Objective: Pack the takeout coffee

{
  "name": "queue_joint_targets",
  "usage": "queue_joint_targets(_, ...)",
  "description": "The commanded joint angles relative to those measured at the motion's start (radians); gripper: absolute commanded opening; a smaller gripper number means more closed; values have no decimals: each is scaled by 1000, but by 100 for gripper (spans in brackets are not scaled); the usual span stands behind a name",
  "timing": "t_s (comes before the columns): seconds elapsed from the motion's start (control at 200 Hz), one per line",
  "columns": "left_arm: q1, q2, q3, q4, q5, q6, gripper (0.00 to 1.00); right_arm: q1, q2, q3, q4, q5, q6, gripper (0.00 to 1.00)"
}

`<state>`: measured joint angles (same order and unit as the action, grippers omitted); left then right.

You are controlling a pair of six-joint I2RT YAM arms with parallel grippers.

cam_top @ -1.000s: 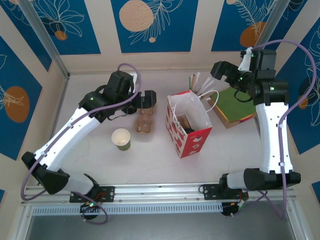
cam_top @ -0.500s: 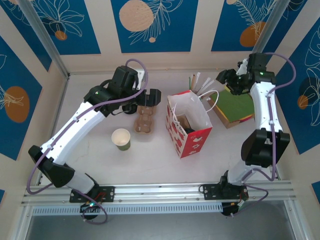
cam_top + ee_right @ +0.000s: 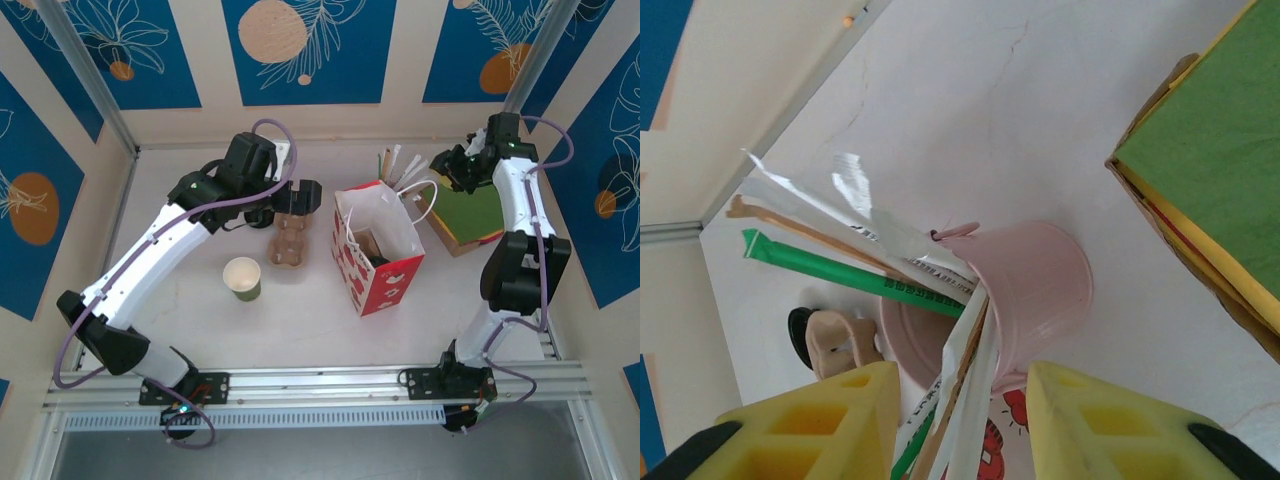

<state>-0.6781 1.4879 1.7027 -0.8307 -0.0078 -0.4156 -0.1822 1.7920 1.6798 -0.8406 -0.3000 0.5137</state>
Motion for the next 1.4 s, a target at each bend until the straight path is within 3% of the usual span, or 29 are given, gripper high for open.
queue_joint_targets(0.0, 7, 9, 5, -10, -3, 23, 100, 16, 21, 14, -4, -25, -3, 38)
queue_joint_targets(0.095, 6, 9, 5, -11, -6, 26, 100, 30, 37, 22, -5, -18, -5, 36)
queue_joint_targets(0.395, 8, 2, -3, -21, -13, 21, 100, 47, 36, 40, -19, 20, -10, 0)
queue_joint_targets(0.92, 7, -14, -18, -5, -27, 14, 100, 87, -158, 66, -101, 180, -46, 0)
queue_joint_targets(1.395, 6, -68, -63, 19, -41, -2, 100, 90, -467, 34, -93, 305, -51, 0)
